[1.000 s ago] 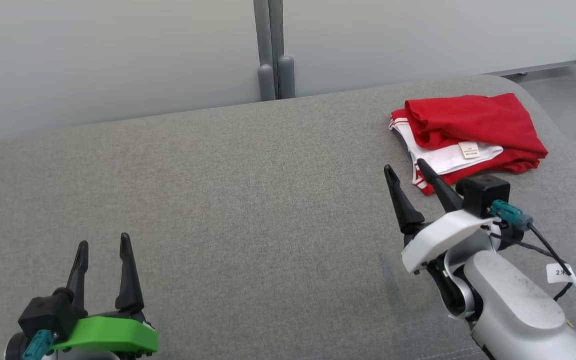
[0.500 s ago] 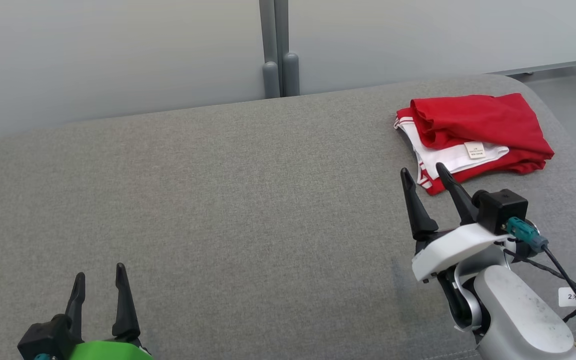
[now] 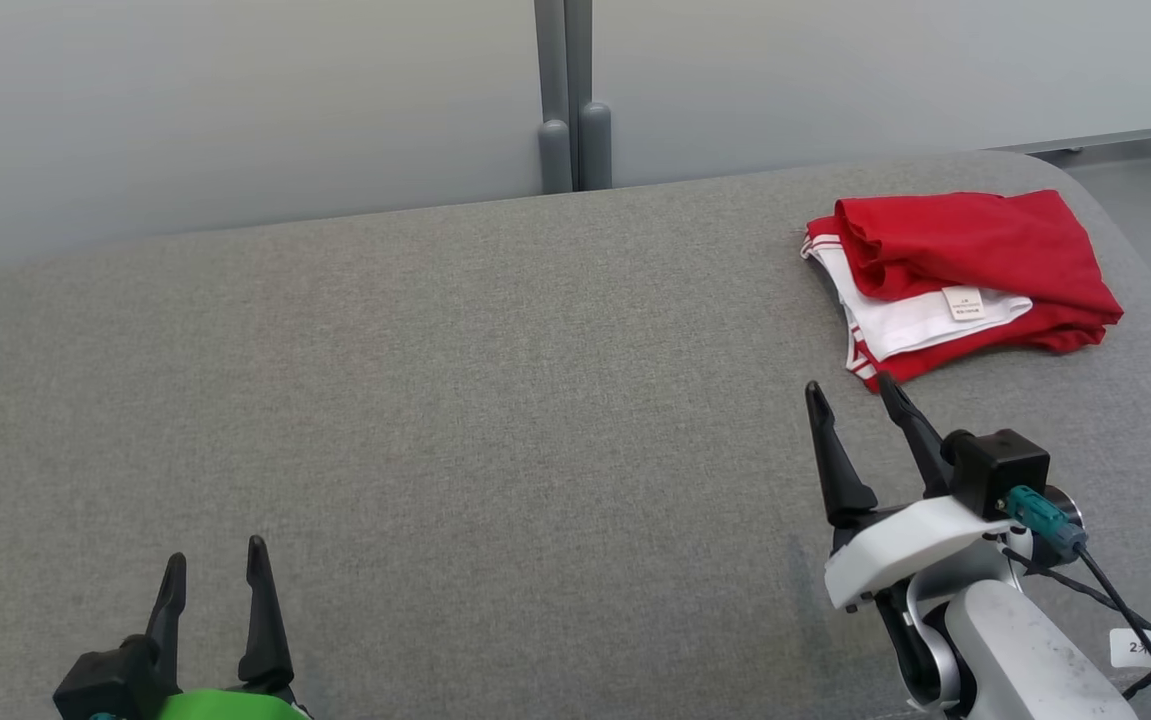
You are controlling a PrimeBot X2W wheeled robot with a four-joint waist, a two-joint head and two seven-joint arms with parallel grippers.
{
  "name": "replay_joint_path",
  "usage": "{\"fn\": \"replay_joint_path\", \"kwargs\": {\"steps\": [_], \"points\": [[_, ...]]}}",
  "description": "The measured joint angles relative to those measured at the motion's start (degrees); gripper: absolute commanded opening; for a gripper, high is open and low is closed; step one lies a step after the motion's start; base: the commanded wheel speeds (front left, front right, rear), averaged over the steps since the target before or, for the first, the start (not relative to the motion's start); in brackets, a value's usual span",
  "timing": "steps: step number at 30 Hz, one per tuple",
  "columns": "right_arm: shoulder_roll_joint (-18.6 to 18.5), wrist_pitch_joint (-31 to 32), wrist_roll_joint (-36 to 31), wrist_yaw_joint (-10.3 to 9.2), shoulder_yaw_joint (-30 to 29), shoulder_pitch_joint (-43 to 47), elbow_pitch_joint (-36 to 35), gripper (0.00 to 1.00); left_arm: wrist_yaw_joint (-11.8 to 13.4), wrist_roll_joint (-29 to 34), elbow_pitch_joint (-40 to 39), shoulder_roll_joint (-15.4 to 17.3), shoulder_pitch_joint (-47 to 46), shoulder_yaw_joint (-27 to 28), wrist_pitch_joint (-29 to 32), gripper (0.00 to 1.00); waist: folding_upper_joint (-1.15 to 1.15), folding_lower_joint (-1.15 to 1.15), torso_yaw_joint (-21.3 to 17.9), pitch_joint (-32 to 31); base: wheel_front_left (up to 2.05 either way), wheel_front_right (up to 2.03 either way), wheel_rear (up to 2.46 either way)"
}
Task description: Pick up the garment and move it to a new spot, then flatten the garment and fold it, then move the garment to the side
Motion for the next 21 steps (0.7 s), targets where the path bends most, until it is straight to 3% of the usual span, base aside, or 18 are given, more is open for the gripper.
{"fn": "replay_joint_path", "kwargs": {"steps": [21], "points": [[1.78,0.00,-1.58,-0.01,-1.51,3.38,0.37,1.00,0.01,1.99,-0.25,0.00,-0.01,-0.77,0.00,1.00,0.00,0.00,0.10,0.04,0.00,0.00,0.00]]}}
